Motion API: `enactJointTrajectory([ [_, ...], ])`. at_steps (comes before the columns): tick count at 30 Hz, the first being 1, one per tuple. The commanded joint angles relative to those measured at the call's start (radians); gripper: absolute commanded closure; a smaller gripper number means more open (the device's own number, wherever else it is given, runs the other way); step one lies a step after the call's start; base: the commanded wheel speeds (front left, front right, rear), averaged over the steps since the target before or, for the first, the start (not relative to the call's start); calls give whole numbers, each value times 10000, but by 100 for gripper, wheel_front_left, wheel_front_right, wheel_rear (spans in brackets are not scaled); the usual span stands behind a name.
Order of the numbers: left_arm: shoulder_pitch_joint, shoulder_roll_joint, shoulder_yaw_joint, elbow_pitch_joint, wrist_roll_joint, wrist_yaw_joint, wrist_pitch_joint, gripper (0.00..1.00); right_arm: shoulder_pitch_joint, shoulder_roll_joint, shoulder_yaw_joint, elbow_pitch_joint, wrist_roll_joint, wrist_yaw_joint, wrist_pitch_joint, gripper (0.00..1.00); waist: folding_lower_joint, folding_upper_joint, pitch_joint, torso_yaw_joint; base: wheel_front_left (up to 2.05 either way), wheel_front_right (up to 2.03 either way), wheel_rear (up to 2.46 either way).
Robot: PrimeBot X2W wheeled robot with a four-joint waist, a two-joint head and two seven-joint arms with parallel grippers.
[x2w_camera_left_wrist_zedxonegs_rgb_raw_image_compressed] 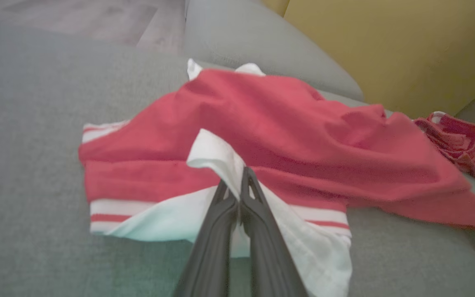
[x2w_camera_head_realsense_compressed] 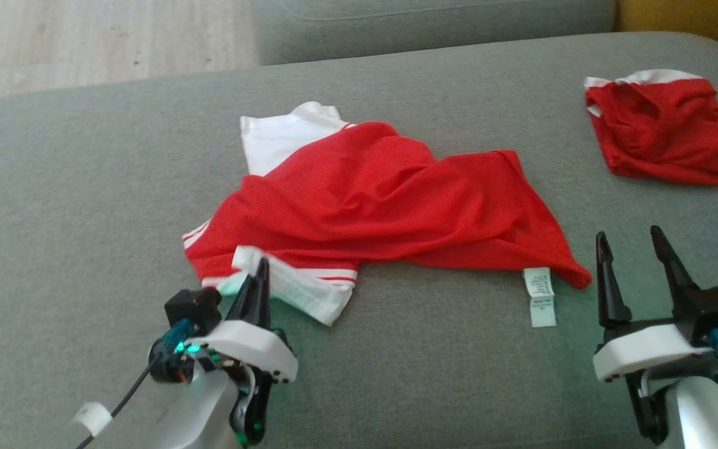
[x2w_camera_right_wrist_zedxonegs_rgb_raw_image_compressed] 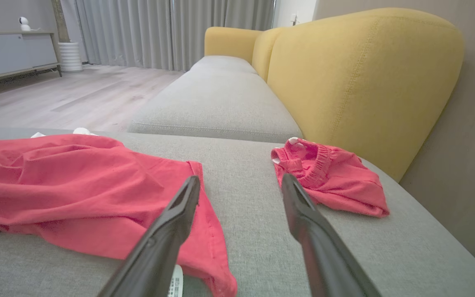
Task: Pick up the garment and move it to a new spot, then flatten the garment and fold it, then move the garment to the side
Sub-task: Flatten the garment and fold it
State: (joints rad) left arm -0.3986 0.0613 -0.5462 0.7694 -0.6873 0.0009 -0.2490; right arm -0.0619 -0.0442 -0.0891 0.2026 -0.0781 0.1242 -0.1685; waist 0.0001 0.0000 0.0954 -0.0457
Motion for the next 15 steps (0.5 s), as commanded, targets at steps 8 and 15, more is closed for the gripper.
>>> enactJointTrajectory([
  [8, 2118, 452, 648, -2754, 730, 377, -126, 100, -234, -60, 45, -373, 237, 65, -199, 0, -1, 0, -99, 950, 0, 0, 0],
  [15, 2858, 424, 597, -2977, 520, 578, 37, 50, -292, -60, 103, -280, 320, 65, -234, 0, -1, 0, -131, 1218, 0, 0, 0],
])
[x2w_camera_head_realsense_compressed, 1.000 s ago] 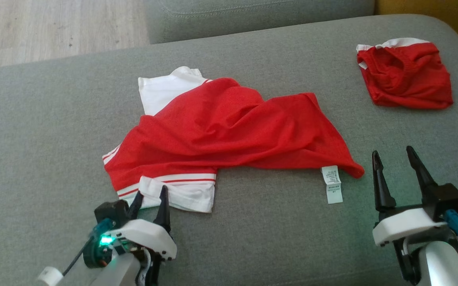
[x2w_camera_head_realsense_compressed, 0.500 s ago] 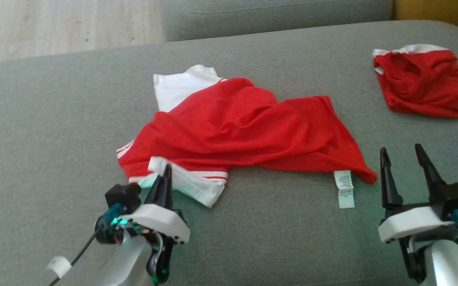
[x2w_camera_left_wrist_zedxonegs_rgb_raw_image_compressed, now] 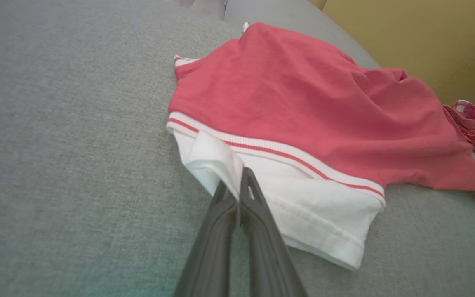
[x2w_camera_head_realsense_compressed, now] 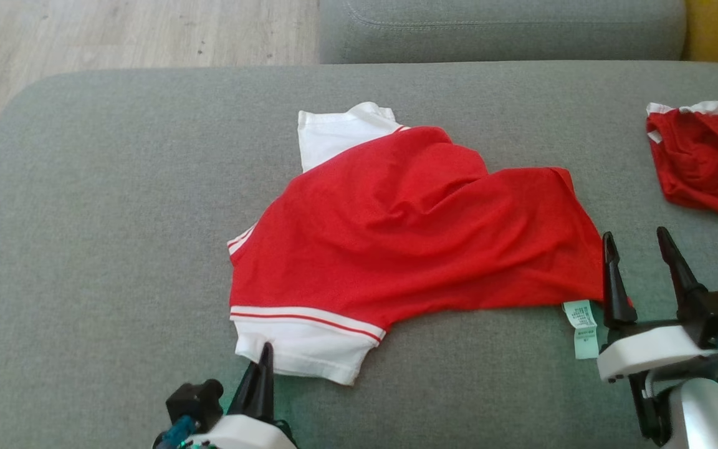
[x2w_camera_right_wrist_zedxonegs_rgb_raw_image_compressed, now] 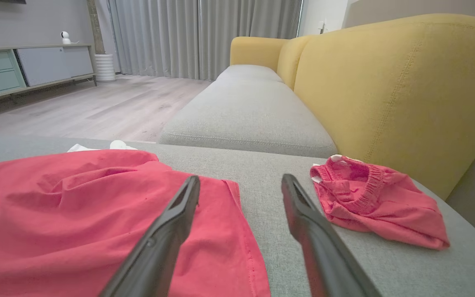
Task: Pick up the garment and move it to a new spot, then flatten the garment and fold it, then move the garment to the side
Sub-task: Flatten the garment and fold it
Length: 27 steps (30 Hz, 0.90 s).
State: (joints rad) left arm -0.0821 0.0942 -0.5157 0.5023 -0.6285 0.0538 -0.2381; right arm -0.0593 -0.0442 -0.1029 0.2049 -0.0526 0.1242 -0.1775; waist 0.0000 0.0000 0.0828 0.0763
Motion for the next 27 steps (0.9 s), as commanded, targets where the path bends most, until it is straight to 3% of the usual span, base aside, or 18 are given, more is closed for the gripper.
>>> enactJointTrajectory([
  [1, -259, 111, 285, -301, -78, 70, -48, 2, -324, -60, 244, -290, 72, 65, -149, 0, 0, 0, -12, 18, 0, 0, 0],
  [8, 64, 437, 610, -667, -95, 347, -119, 0, -307, -60, 197, -234, 91, 65, -196, 0, 0, 0, -114, 48, 0, 0, 0],
  [16, 324, 1045, 1324, -2074, 288, 846, -214, 0, -109, -60, 74, -255, 122, 65, -236, 0, 0, 0, -444, -15, 0, 0, 0],
  [21, -156, 1448, 1219, -2205, 529, 755, 162, 0, -48, -60, 146, -354, 136, 65, -179, 0, 0, 0, -522, -90, 0, 0, 0],
  [27, -1670, 1585, 611, -1323, 799, 179, 1262, 0, -153, -60, 363, -529, 71, 65, -105, 0, 0, 0, -288, -305, 0, 0, 0],
])
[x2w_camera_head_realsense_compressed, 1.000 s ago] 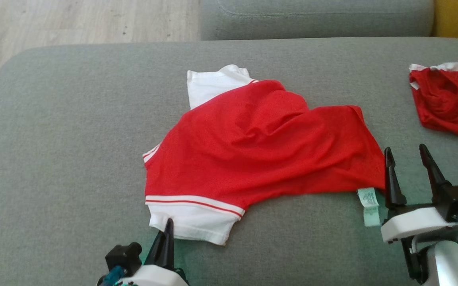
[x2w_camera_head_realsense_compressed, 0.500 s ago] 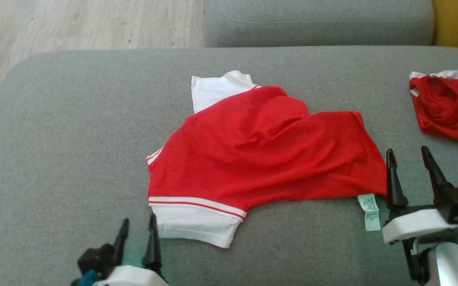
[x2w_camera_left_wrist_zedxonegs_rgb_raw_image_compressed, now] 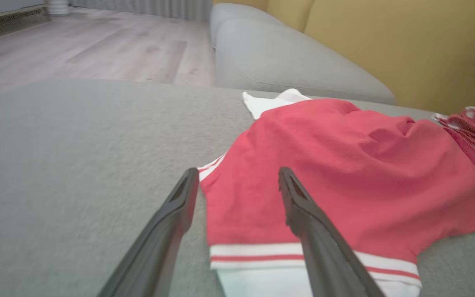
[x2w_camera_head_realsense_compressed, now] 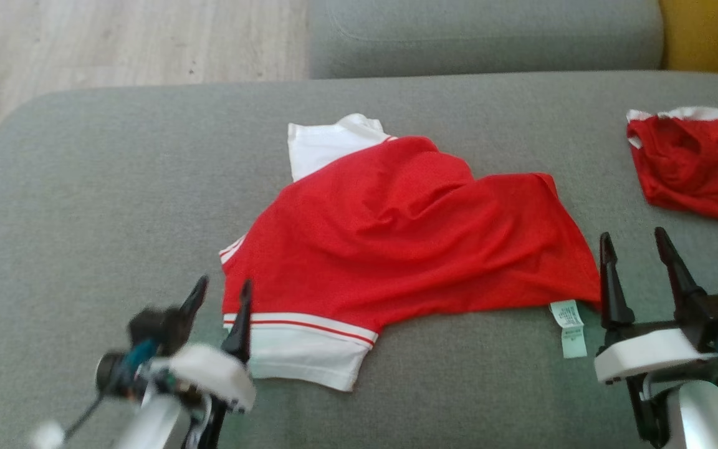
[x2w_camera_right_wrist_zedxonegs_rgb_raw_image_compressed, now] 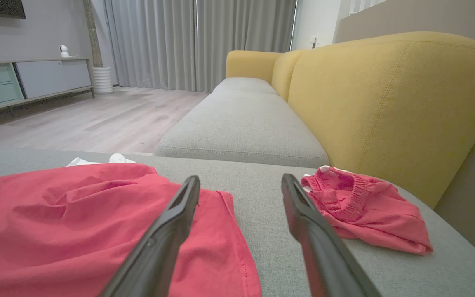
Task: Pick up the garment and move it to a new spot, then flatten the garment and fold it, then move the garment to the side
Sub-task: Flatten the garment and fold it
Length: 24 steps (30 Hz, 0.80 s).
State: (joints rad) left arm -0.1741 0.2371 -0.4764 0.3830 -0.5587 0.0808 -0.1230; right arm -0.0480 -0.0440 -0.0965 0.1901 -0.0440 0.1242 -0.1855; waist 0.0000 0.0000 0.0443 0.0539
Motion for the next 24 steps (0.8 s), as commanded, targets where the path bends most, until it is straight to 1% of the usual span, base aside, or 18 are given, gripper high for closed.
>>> enactJointTrajectory([
  [1, -1021, 141, 66, 100, 145, -238, 338, 0, -301, -62, 346, -412, -26, 65, -11, 0, 0, 0, 170, -133, 0, 0, 0],
  [4, -1776, 9, -184, 841, 197, -523, 776, 0, -423, -62, 483, -484, -65, 65, 31, 0, 0, 0, 438, -324, 0, 0, 0],
  [8, -2627, -47, -311, 2014, 263, -725, 1109, 0, -646, -62, 691, -599, -117, 65, 87, 0, 0, 0, 897, -668, 0, 0, 0],
  [13, -3475, 1, -348, 3151, 363, -912, 1074, 0, -876, -62, 755, -700, -214, 65, 108, 0, 0, 0, 1407, -991, 0, 0, 0],
  [18, -4068, -3, -416, 3781, 479, -1039, 915, 0, -960, -62, 726, -685, -262, 65, 85, 0, 0, 0, 1601, -1105, 0, 0, 0],
  [22, -4548, -114, -715, 4457, 553, -1395, 1199, 0, -1053, -62, 765, -651, -230, 65, 38, 0, 0, 0, 1754, -1188, 0, 0, 0],
  [23, -4619, -134, -761, 4559, 561, -1446, 1221, 18, -1081, -62, 781, -643, -213, 65, 27, 0, 0, 0, 1783, -1203, 0, 0, 0],
  [24, -4686, -150, -797, 4649, 575, -1476, 1210, 64, -1109, -62, 798, -637, -198, 65, 17, 0, 0, 0, 1810, -1216, 0, 0, 0],
])
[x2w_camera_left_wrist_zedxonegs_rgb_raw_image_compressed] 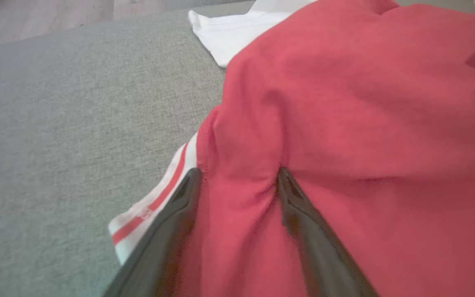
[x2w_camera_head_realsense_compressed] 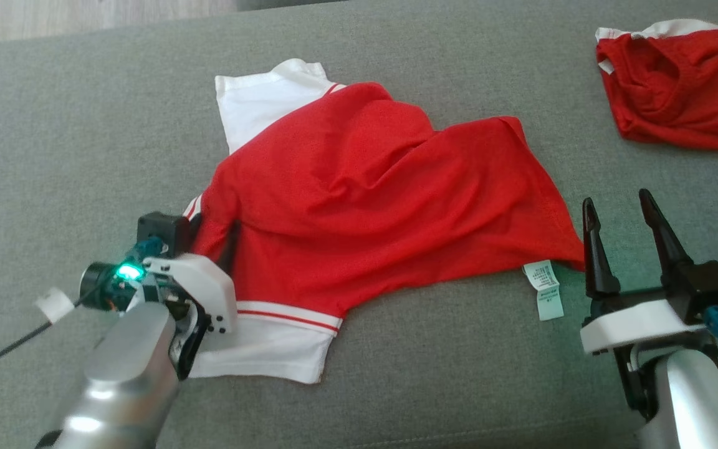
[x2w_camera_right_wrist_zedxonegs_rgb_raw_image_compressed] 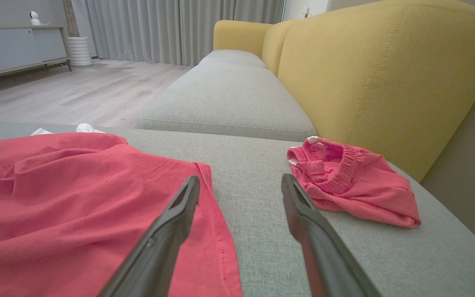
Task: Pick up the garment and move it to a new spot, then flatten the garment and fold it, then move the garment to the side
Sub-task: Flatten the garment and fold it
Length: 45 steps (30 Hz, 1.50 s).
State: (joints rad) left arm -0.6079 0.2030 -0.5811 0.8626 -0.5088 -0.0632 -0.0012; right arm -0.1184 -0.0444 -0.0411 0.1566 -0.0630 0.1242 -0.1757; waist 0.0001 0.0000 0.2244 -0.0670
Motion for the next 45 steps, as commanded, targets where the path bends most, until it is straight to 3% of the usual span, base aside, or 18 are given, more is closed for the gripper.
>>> enactJointTrajectory([
  [1, -412, 180, 203, -62, 104, -64, -17, 100, -429, -58, 261, -303, 8, 65, -91, 0, -1, 0, 36, -22, 0, 0, 0],
  [14, -1991, 411, 608, 194, 369, 535, -1985, 100, -771, -58, 65, -259, 30, 65, -257, 0, -1, 0, 376, -260, 0, 0, 0],
  [19, -2239, 388, 675, 340, 317, 429, -2275, 98, -764, -58, -157, -226, 34, 65, -295, 0, -1, 0, 285, -254, 0, 0, 0],
  [20, -2216, 361, 715, 377, 250, 382, -2311, 58, -760, -58, -184, -207, 33, 65, -304, 0, -1, 0, 252, -242, 0, 0, 0],
  [21, -2175, 336, 741, 415, 186, 317, -2338, 7, -753, -58, -205, -194, 37, 65, -310, 0, -1, 0, 217, -223, 0, 0, 0],
  [22, -2124, 312, 770, 447, 116, 251, -2361, 0, -736, -58, -212, -195, 46, 65, -309, 0, -1, 0, 176, -199, 0, 0, 0],
  [28, -1767, 333, 1008, 157, -234, -40, -2512, 0, -579, -58, -241, -186, 106, 65, -316, 0, -1, 0, -142, 51, 0, 0, 0],
  [36, -788, 689, 1495, -1307, -463, -14, -2593, 0, -280, -58, -220, -249, 214, 65, -289, 0, -1, 0, -806, 498, 0, 0, 0],
  [45, 1746, 978, 1650, -3800, -642, 616, -2555, 0, 310, -58, -29, -245, 546, 65, -165, 0, -1, 0, -1804, 1020, 0, 0, 0],
])
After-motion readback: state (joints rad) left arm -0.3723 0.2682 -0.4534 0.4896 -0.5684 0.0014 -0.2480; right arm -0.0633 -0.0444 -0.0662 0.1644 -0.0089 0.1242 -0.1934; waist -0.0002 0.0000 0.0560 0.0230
